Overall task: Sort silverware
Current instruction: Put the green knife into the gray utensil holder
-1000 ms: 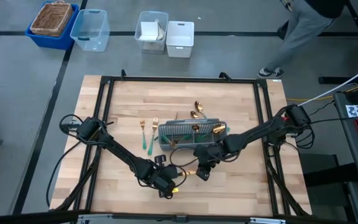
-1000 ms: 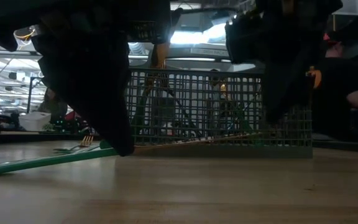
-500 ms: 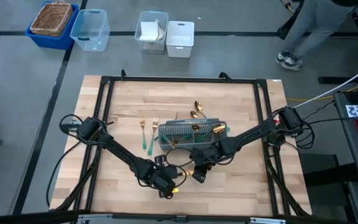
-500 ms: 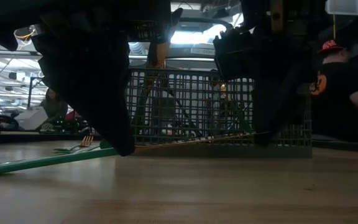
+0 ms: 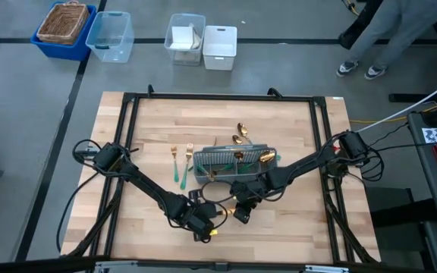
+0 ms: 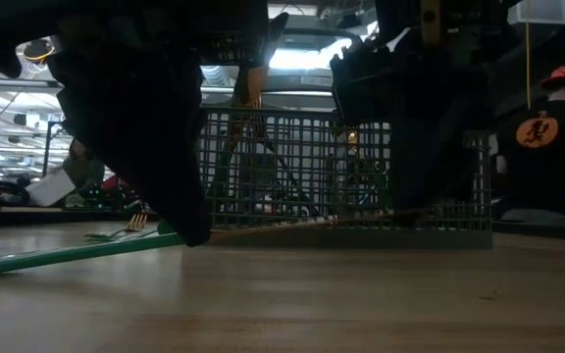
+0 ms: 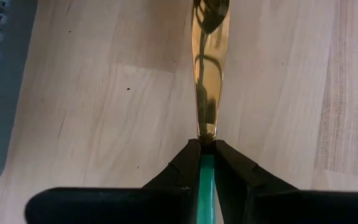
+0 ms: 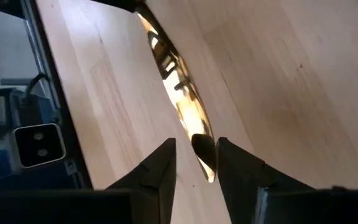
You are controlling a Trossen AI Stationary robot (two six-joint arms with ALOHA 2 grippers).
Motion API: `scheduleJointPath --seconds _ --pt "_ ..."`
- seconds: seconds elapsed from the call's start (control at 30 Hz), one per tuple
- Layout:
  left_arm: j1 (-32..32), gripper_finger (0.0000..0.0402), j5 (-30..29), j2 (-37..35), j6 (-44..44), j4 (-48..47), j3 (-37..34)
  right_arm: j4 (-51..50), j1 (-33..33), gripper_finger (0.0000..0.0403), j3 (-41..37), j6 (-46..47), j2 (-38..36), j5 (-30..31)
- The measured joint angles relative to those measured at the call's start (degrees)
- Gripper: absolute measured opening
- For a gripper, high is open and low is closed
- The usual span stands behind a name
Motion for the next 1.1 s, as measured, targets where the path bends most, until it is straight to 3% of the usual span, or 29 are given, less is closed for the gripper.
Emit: scheduleJointPath --seconds 0.33,0.7,1.1 --pt "-0.1 0.0029 -0.1 -0.1 0.0 0.0 0.0 1.9 0.1 0.0009 -0.1 -0.4 0.6 -0.8" --pt "0.1 0.0029 1.5 -1.6 -0.9 -0.2 0.0 3.1 0.1 0.0005 0.0 -0.1 0.2 -4.3" --pt "-1.4 0.0029 1.5 -11.1 -0.5 -2.1 0.0 -0.7 0.0 0.0001 7.0 -1.8 0.2 -6.9"
